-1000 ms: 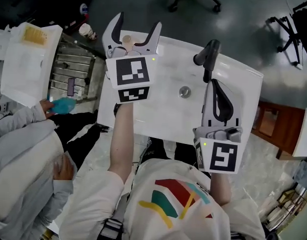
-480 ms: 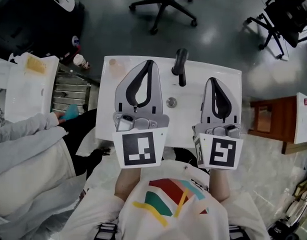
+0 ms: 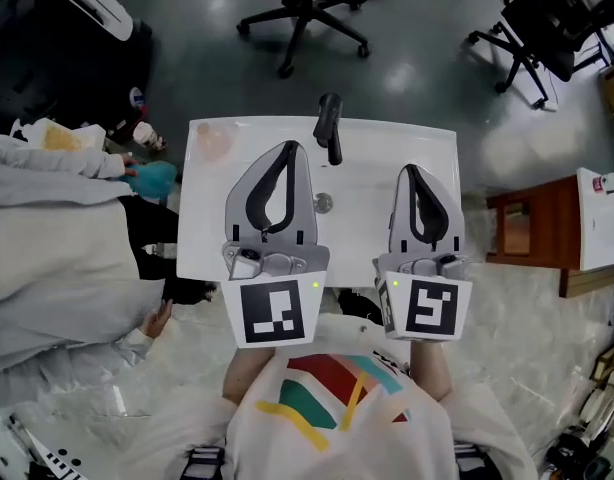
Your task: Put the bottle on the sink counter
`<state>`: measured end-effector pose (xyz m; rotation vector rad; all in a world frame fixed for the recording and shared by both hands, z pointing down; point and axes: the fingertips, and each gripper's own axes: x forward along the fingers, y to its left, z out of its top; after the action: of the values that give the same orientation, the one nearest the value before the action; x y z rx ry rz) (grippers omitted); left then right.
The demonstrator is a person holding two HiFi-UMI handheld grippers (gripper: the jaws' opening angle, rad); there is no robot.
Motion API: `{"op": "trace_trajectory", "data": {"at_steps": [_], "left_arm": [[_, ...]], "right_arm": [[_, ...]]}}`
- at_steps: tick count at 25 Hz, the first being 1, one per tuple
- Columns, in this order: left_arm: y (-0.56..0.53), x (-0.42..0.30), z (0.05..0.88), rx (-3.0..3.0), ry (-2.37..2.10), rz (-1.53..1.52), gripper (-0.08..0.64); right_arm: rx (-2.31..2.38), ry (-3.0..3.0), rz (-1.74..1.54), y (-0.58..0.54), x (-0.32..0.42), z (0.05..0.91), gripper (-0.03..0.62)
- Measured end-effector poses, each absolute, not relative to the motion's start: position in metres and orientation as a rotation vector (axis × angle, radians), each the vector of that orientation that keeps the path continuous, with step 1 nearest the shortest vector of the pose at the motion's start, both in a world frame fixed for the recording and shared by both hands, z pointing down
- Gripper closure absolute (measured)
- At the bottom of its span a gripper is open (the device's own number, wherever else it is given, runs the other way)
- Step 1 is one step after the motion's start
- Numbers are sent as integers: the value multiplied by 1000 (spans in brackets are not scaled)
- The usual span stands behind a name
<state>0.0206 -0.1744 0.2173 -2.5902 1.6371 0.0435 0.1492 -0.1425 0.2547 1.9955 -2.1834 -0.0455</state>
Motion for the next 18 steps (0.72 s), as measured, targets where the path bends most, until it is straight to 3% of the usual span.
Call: {"op": "trace_trajectory", "data": {"at_steps": [18], "left_arm": [[-148,49,200,-2565,1597,78,543]], "right_arm": [[2035,-2202,-97,-113,175,233,580]]}}
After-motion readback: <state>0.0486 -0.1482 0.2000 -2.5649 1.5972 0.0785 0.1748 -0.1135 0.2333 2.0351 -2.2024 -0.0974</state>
